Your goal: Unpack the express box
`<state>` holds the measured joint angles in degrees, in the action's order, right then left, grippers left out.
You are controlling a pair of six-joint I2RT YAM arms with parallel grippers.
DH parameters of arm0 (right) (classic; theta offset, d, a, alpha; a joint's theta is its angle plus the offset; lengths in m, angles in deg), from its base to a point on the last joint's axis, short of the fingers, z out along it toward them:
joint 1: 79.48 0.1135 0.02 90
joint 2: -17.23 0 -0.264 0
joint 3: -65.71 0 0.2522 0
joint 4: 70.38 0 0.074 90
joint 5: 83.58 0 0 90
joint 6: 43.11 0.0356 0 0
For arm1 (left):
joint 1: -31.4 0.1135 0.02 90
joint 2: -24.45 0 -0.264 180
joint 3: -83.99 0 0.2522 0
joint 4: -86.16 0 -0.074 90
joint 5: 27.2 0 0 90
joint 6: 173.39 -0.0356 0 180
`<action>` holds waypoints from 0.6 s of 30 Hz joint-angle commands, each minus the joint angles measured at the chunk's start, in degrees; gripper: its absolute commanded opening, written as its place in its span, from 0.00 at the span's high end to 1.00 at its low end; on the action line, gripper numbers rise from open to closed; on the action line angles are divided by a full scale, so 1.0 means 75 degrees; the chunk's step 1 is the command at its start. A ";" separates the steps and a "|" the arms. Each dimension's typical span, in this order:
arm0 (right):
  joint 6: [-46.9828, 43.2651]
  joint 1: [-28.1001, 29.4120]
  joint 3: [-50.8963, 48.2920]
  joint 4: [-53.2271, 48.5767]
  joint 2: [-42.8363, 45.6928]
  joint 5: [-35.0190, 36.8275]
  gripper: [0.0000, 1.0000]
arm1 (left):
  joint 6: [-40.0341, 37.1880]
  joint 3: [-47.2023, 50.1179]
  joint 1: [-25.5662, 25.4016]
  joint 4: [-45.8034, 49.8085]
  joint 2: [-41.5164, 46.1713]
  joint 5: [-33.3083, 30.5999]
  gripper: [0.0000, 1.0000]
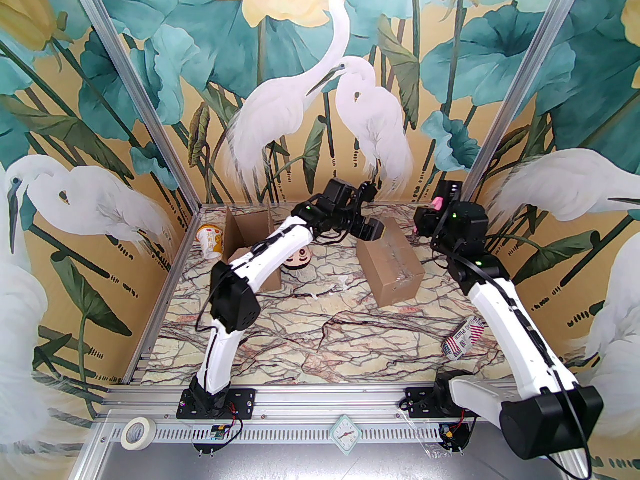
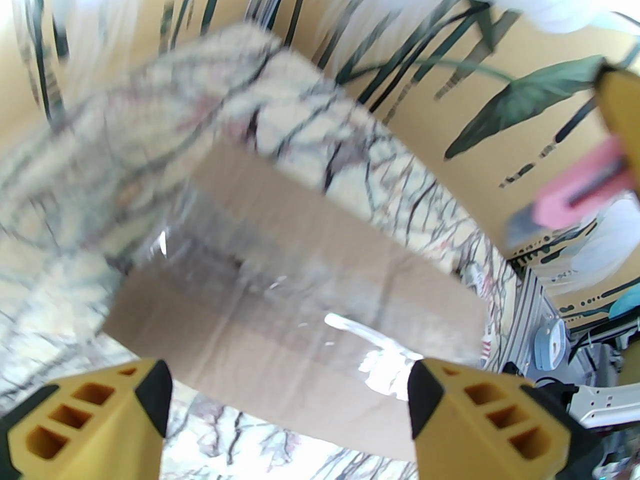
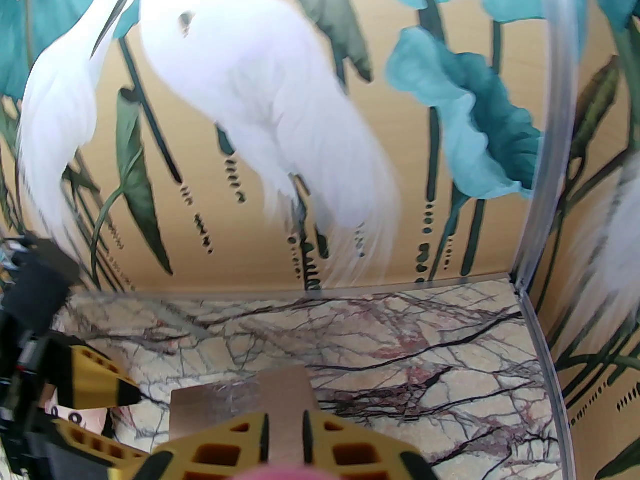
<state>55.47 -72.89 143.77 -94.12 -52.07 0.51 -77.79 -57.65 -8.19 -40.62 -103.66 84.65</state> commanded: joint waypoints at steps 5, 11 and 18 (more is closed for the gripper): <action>-0.0428 0.0045 0.0172 0.1640 -0.0962 -0.1125 0.99 | 0.0162 -0.0877 0.0381 0.0294 -0.0689 -0.0090 0.23; -0.0510 0.0287 0.0534 0.2340 -0.1798 -0.1262 1.00 | -0.0182 -0.1078 0.0580 0.0388 -0.1007 -0.0263 0.24; -0.0970 0.0721 0.0940 0.2584 -0.2554 -0.0895 1.00 | -0.0281 -0.1442 0.0662 0.0319 -0.1534 0.0021 0.23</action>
<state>50.62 -68.45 148.44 -77.94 -70.12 -7.08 -78.70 -66.92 -3.54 -38.74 -112.69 83.62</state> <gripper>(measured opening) 0.187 0.766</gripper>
